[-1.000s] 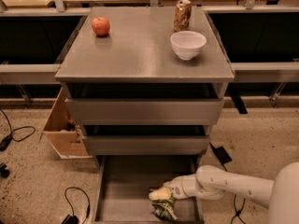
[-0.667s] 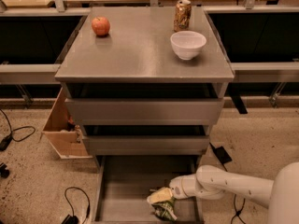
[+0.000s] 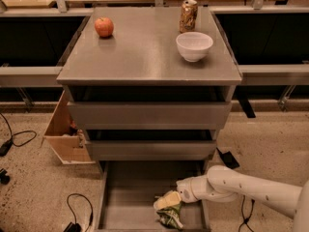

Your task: Place green jalapeno chip bag into bottom drawer

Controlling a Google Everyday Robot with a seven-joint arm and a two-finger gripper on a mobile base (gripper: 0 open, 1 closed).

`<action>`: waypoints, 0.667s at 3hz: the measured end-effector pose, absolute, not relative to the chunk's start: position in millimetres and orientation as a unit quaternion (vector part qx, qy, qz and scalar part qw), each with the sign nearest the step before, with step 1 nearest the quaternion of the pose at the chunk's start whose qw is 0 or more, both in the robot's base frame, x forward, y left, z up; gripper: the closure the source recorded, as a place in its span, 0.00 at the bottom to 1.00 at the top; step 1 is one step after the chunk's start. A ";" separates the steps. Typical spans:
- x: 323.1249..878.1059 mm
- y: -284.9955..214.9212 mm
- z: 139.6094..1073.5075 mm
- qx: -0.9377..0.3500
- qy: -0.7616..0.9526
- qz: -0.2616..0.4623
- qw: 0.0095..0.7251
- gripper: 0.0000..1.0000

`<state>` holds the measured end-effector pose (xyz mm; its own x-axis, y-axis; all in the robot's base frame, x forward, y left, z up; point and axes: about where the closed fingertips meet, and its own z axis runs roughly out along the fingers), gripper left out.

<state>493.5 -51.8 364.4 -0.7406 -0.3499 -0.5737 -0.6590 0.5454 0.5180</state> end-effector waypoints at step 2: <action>421.4 -57.2 496.4 -0.417 0.815 0.372 0.154 0.00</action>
Offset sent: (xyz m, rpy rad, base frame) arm -0.0875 -0.0336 0.2943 -0.2391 -0.1475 0.4593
